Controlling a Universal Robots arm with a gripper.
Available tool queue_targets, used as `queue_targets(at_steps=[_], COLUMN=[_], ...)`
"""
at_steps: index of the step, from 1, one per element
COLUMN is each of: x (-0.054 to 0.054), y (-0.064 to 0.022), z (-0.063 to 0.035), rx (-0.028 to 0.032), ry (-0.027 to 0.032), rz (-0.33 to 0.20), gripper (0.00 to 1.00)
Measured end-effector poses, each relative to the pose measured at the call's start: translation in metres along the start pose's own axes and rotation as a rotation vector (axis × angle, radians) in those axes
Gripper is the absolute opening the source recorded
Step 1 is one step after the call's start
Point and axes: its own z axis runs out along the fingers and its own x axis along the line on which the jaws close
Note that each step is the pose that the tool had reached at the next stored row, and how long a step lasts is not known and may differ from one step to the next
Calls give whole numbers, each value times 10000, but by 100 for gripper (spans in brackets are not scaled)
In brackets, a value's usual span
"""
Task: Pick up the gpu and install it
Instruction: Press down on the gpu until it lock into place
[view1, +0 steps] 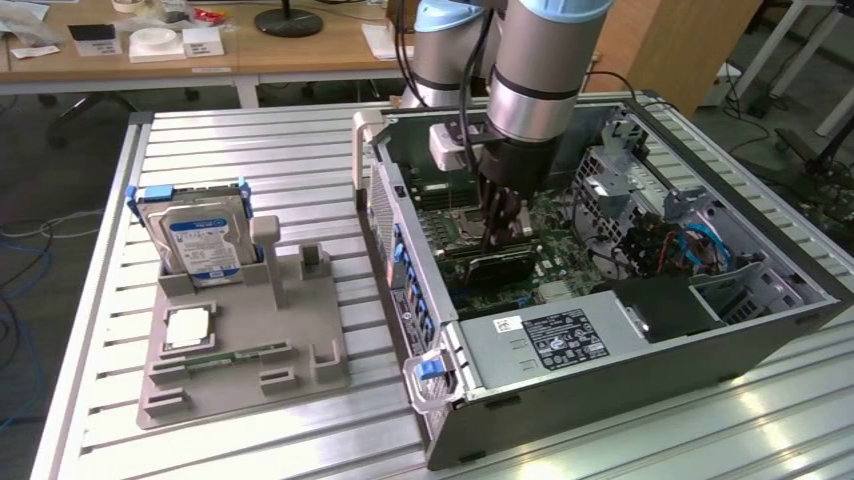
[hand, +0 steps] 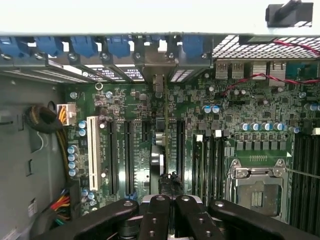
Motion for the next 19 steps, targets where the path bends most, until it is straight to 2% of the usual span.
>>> queue_targets(at_steps=[19], x=[-24], y=[2], z=[42], rx=[-1], ry=[28], rz=[7], gripper=[11])
